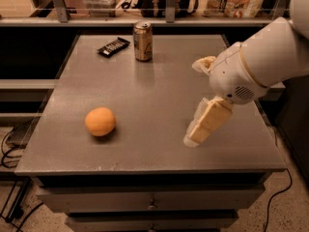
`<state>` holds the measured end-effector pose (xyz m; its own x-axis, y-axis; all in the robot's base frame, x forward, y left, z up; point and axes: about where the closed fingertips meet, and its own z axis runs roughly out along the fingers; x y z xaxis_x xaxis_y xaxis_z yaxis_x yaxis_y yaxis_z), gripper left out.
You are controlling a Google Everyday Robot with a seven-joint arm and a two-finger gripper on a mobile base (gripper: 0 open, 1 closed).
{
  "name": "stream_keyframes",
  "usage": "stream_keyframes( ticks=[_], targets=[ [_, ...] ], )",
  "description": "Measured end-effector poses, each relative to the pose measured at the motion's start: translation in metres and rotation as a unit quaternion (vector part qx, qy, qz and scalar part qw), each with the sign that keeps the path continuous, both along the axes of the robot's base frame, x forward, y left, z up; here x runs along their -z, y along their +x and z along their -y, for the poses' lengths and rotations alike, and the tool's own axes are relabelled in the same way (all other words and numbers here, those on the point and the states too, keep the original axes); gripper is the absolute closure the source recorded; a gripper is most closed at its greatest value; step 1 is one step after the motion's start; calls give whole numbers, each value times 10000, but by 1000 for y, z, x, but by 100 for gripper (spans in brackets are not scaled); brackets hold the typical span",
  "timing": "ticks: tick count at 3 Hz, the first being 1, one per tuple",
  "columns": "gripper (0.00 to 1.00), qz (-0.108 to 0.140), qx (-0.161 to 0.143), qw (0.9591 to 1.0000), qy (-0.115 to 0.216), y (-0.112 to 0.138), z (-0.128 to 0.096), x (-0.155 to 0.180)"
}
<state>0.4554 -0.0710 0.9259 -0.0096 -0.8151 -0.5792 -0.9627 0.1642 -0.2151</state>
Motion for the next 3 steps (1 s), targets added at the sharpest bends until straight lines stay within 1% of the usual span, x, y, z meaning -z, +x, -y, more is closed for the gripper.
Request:
stream_keyframes(
  ticks=[1,2,3],
  targets=[
    [0,-104,-119,9996,220,4,-19,10],
    [0,-285,-463,9974,473,7,-64,26],
    [0,-437,-709,9941,699,12,-106,42]
  ],
)
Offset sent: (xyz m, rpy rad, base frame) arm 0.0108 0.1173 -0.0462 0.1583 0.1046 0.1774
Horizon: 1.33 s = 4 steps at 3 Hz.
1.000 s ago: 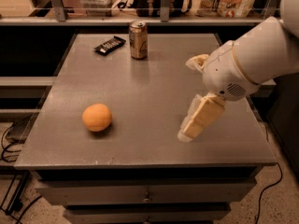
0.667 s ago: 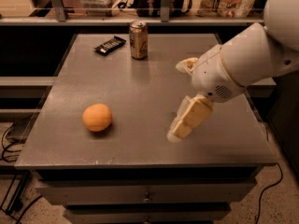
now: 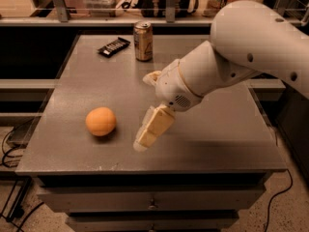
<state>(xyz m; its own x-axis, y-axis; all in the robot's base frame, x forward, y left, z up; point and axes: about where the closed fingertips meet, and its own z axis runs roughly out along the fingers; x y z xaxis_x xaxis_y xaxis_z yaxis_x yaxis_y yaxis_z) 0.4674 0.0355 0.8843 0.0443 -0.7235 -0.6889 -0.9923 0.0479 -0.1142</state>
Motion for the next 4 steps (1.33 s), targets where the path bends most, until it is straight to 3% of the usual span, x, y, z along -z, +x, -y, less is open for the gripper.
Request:
stream_keyframes(
  ticks=[1,3,4],
  targets=[
    [0,-98,-144,9997,178,10,-40,18],
    [0,-286,-347,9969,644,23,-94,40],
    [18,-381,-478,9944,864,18,-117,45]
  ],
)
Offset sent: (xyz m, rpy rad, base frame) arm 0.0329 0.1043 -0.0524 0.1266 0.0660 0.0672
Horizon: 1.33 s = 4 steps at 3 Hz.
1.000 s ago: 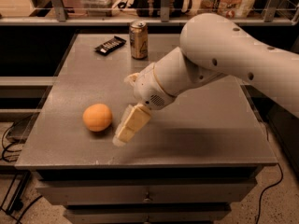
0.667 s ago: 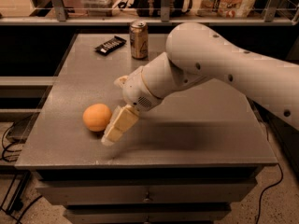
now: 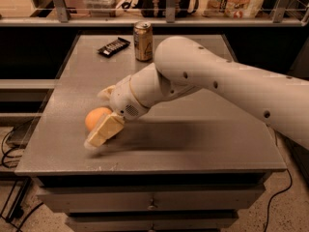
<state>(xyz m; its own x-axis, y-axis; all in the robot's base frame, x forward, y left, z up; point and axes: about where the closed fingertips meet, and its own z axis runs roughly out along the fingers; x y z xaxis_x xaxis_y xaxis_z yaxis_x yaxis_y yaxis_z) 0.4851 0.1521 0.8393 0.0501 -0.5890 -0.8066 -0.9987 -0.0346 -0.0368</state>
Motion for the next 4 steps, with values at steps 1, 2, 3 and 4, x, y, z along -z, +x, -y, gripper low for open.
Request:
stream_keyframes(
  ticks=[1,2,3,4],
  targets=[
    [40,-4,8,9999,100,-2,-5,-2],
    [64,99,33,9998,181,0,-2,-11],
    [88,344,290,9983,370,19,7,-32],
    [100,702,665,9935,601,60,12,-58]
  ],
)
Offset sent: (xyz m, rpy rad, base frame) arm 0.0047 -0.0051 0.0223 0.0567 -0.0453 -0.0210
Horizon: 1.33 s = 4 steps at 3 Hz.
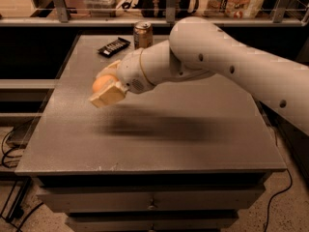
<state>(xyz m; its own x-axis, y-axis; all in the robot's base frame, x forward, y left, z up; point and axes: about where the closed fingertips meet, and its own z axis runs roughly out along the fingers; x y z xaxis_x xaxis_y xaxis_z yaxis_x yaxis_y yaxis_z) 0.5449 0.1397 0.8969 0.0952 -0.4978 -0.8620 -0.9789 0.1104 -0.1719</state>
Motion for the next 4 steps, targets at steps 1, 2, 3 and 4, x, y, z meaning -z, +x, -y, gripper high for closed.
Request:
stream_keyframes(
  ticks=[1,2,3,4],
  targets=[
    [100,125,315,9980,534,50,-1,-26],
    [100,171,348,9973,616,57,0,-34],
    [100,275,444,9968,603,66,-8,-30],
    [100,400,675,9955,536,95,-17,-24]
  ],
)
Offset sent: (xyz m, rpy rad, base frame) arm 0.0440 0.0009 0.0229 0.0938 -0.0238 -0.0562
